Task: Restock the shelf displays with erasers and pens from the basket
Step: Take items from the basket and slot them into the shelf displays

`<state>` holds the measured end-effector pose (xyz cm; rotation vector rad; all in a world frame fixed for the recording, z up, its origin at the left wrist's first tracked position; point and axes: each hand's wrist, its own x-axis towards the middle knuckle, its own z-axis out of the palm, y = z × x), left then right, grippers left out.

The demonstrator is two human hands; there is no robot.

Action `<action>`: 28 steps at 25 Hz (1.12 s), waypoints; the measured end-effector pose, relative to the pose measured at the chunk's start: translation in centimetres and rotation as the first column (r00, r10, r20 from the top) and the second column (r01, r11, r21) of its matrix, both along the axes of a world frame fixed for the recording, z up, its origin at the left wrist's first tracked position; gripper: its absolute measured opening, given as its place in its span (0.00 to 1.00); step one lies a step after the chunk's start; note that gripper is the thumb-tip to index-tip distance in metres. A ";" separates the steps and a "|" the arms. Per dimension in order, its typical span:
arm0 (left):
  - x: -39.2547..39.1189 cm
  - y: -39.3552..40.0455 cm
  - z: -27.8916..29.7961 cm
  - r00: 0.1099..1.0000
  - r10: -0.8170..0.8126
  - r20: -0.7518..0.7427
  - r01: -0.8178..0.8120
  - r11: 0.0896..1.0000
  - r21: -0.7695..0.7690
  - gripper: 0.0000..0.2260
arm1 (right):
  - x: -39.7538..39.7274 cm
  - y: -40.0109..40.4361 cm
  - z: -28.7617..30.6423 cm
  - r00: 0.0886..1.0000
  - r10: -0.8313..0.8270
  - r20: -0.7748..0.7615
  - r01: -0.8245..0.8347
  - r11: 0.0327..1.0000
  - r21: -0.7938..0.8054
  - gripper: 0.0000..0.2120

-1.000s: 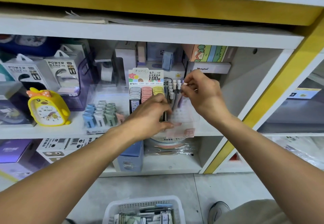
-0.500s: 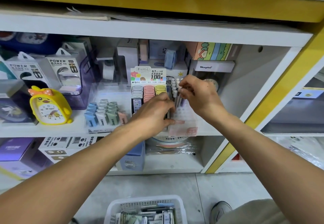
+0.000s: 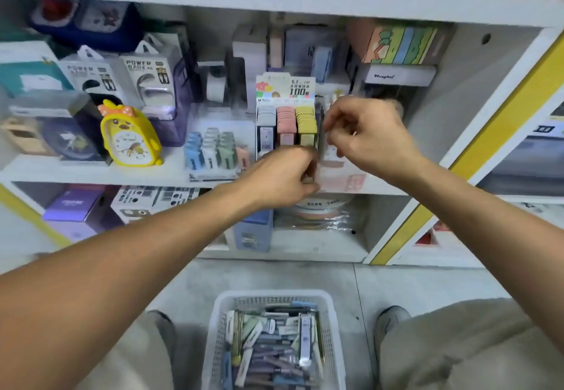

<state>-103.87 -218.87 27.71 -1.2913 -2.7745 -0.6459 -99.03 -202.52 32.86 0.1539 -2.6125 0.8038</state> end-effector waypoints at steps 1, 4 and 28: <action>0.9 -1.0 -0.9 0.998 -0.036 0.051 0.041 0.993 -0.107 0.08 | 0.9 -0.7 -0.3 0.997 0.039 0.060 -0.041 0.998 0.048 0.09; 3.8 -4.3 -5.4 0.918 -0.074 0.391 0.250 0.871 -0.422 0.10 | 3.4 -3.4 -4.9 0.922 0.116 0.370 -0.188 0.968 0.163 0.08; 12.9 -7.0 -36.5 0.652 0.701 0.289 -0.358 0.621 -0.698 0.31 | 12.4 -8.9 -42.0 0.319 -0.488 0.813 0.347 0.858 0.379 0.29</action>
